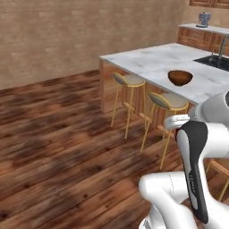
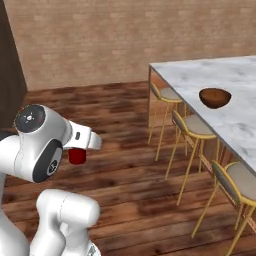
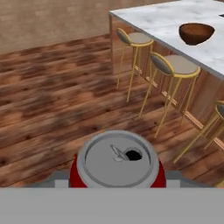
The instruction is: Open the fridge, grab two sodas, and place both sodas inside the bowl with ice on the dining counter.
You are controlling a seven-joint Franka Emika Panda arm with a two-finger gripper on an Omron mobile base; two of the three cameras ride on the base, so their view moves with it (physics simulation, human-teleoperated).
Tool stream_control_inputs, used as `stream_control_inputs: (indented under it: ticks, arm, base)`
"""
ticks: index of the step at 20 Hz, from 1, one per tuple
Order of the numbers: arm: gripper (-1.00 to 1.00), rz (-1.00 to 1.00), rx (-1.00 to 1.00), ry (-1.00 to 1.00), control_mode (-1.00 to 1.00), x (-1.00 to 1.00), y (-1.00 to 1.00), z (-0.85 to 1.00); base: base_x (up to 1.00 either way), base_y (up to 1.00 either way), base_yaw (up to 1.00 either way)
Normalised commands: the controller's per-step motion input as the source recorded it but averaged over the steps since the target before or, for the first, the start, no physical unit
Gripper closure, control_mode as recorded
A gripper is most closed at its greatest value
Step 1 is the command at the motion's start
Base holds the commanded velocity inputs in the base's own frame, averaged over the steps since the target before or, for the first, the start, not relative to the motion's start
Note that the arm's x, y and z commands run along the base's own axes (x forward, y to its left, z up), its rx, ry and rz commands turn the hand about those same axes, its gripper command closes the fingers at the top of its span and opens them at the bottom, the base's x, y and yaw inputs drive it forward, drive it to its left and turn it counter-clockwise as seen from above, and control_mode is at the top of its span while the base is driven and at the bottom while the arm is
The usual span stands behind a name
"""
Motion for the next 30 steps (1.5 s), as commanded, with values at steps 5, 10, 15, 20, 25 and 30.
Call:
stream_control_inputs:
  ticks: [5,10,15,20,25,30]
  arm:
    - [1.0,0.0,0.0,0.0,1.0,0.0,0.0,0.0]
    - [1.0,0.0,0.0,0.0,1.0,0.0,0.0,0.0]
    - [1.0,0.0,0.0,0.0,1.0,0.0,0.0,0.0]
    - [1.0,0.0,0.0,0.0,1.0,0.0,0.0,0.0]
    - [1.0,0.0,0.0,0.0,1.0,0.0,0.0,0.0]
    - [1.0,0.0,0.0,0.0,1.0,0.0,0.0,0.0]
  base:
    - [0.86,0.46,-0.42]
    - [0.76,0.44,-0.45]
    - [0.68,0.41,-0.47]
    - [0.64,0.43,-0.48]
    - [0.65,0.46,-0.48]
    - [0.69,0.46,-0.47]
